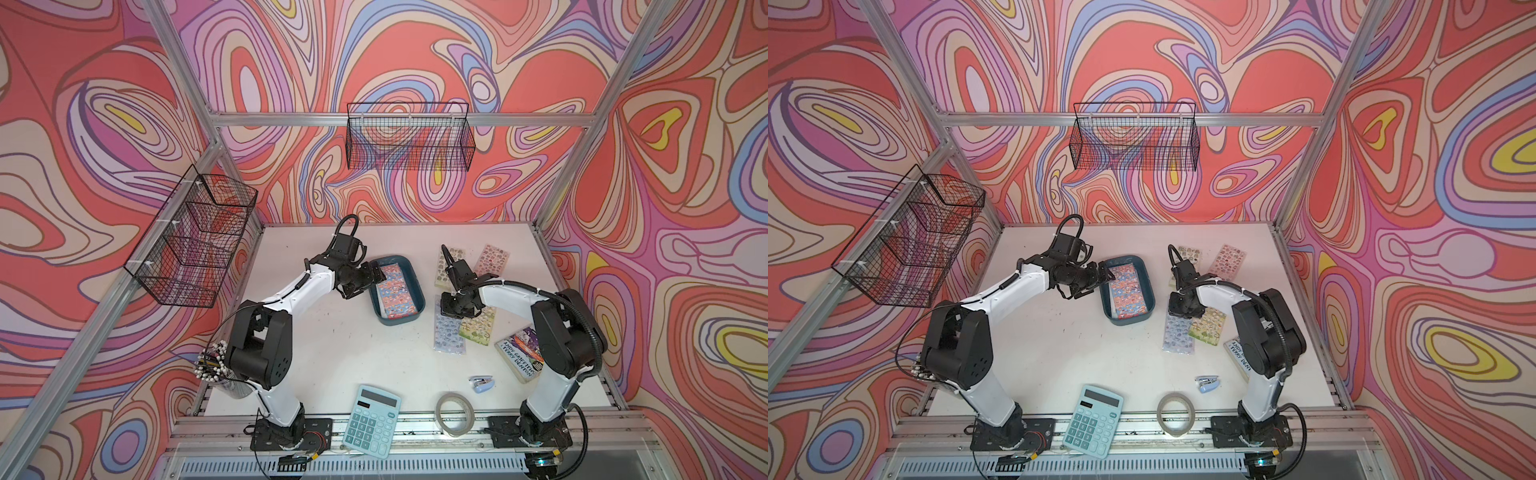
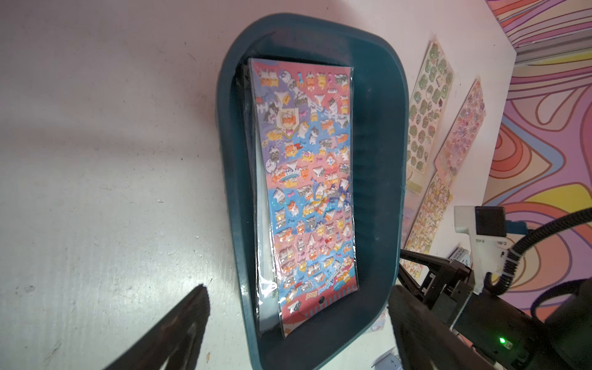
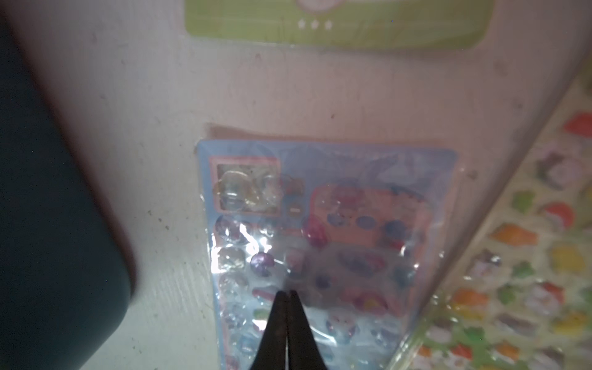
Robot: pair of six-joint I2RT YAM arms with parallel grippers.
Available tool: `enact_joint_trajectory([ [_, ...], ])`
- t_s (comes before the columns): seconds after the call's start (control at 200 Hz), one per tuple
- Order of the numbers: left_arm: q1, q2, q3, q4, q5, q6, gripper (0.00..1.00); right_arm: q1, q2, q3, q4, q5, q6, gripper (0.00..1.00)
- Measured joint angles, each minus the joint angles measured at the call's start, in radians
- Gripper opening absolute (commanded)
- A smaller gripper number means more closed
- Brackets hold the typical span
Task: Take the stickers out of the storage box
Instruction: Move the sticker to the center of the board.
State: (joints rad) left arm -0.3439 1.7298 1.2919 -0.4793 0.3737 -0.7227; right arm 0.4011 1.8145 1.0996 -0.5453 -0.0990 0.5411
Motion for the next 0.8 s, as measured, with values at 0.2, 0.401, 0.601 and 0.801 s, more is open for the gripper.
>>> enact_joint_trajectory([
  [0.2, 0.000, 0.000, 0.000, 0.000, 0.000, 0.000, 0.91, 0.031, 0.021, 0.006, 0.066, -0.018, 0.028, 0.00],
  [0.401, 0.000, 0.003, 0.000, 0.000, 0.000, -0.003, 0.91, 0.069, 0.047, 0.023, 0.126, -0.037, 0.058, 0.00],
  [0.601, 0.000, 0.006, 0.000, 0.001, 0.000, -0.003, 0.91, 0.065, 0.015, 0.037, 0.042, 0.020, 0.043, 0.00],
  [0.801, 0.000, 0.013, 0.000, 0.001, 0.000, -0.003, 0.91, -0.003, -0.113, 0.043, -0.031, 0.084, 0.023, 0.00],
])
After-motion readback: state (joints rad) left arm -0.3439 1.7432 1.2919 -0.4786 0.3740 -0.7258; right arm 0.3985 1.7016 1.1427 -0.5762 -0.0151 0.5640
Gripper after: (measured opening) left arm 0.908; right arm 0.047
